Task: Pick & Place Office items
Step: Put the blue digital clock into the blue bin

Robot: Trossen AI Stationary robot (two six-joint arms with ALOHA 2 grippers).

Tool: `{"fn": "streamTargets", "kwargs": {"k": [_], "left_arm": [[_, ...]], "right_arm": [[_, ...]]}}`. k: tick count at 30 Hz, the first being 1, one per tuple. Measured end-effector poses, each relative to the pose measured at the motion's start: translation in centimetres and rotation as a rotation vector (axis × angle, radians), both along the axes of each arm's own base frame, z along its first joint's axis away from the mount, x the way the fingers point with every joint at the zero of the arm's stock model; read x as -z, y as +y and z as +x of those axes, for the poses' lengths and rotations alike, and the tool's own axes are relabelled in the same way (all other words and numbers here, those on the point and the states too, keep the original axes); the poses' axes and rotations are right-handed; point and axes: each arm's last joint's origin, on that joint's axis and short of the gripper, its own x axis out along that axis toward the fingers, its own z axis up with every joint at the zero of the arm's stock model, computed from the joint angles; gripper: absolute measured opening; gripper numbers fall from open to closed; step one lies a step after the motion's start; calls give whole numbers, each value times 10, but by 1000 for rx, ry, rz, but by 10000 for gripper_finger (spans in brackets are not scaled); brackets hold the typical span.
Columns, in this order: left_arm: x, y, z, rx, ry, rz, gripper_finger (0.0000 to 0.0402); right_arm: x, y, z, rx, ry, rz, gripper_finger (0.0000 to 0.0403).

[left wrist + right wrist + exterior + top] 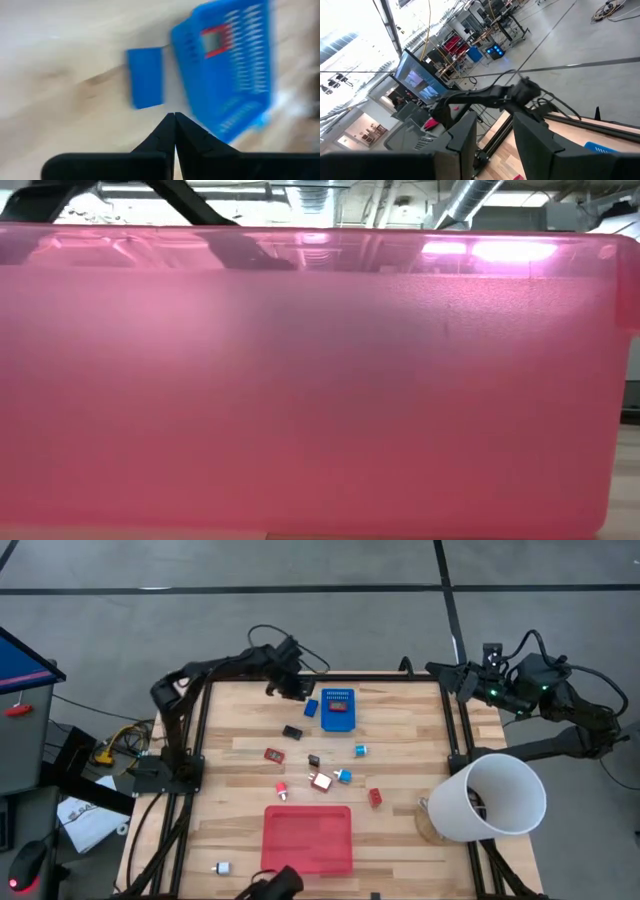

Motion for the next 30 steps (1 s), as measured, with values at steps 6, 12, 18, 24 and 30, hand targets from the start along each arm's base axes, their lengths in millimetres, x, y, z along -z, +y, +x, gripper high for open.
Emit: {"fn": "streamTargets", "kwargs": {"k": [6,12,18,24,30], "left_arm": [[4,5,16,195,131,70,0],[11,2,29,349,267,152,0],[11,1,33,373,293,137,0],[16,3,37,398,293,54,0],[2,5,43,371,220,54,0]], "right_arm": [[0,0,0,0,0,0,123],[0,0,0,-3,0,0,123],[0,0,0,-2,0,1,123],[0,0,0,-2,0,1,123],[4,0,0,2,37,22,123]]}}
